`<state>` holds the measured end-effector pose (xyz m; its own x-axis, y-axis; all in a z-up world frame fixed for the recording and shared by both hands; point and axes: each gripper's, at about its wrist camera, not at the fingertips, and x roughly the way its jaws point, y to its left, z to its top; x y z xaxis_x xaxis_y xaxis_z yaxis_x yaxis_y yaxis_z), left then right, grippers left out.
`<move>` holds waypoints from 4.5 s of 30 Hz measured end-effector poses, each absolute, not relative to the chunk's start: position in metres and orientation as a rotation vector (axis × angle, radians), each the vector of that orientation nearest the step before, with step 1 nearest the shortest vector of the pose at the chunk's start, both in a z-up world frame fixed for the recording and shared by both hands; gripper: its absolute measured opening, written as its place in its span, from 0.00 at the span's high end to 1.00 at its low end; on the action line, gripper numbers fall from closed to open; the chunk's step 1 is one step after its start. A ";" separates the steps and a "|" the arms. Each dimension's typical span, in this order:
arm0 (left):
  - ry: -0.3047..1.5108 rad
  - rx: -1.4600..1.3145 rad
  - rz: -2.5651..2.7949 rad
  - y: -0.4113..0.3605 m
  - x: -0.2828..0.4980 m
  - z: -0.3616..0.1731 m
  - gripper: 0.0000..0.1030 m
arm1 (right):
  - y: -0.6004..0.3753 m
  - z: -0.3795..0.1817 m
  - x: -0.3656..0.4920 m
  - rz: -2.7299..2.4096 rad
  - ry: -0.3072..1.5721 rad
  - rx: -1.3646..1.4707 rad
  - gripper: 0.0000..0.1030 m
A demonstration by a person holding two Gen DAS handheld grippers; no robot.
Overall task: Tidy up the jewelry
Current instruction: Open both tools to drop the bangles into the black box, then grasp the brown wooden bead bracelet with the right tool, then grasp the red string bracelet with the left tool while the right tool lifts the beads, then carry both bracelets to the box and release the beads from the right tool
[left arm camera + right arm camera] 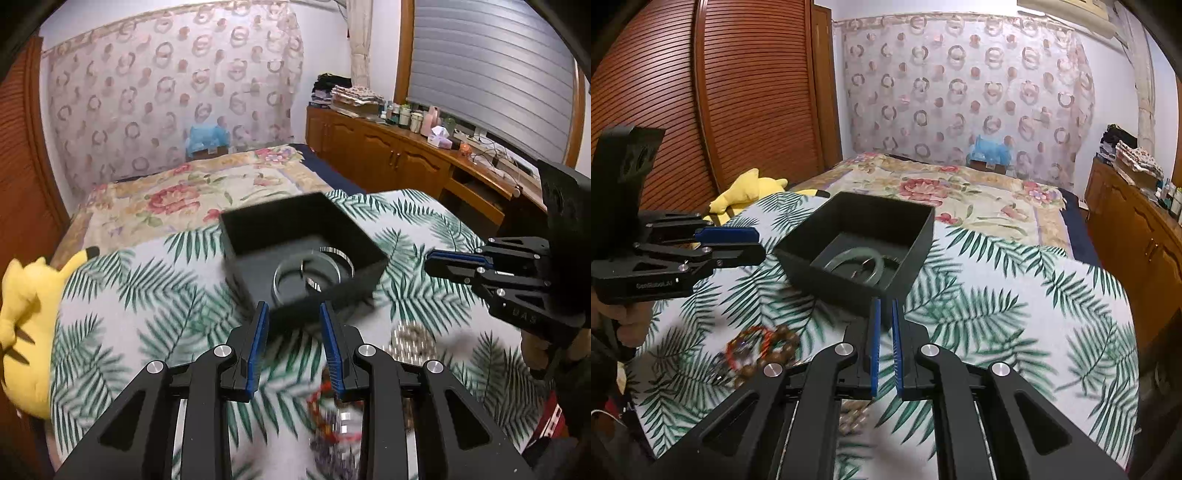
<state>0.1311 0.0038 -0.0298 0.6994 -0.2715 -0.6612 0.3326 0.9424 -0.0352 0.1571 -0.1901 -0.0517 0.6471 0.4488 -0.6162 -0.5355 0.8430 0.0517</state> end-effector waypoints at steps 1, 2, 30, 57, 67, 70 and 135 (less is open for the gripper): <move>0.723 0.090 -0.334 0.006 0.124 -0.032 0.73 | -0.188 -0.052 0.153 0.564 0.663 -0.140 0.92; 0.724 0.089 -0.332 0.008 0.121 -0.034 0.73 | -0.186 -0.054 0.149 0.565 0.664 -0.140 0.92; 0.691 -0.013 -0.274 0.076 0.033 -0.055 0.30 | -0.099 -0.078 0.092 0.598 0.810 -0.250 0.72; 0.764 -0.038 -0.366 0.049 0.069 -0.070 0.39 | -0.128 -0.042 0.098 0.580 0.709 -0.249 0.84; 0.828 -0.074 -0.438 0.027 0.101 -0.079 0.58 | -0.143 -0.020 0.103 0.567 0.638 -0.236 0.84; 0.864 -0.103 -0.453 0.022 0.110 -0.085 0.64 | -0.148 -0.016 0.102 0.558 0.621 -0.232 0.84; 0.655 0.033 -0.354 -0.002 0.187 0.008 0.94 | -0.159 0.001 0.271 0.627 0.601 -0.141 0.84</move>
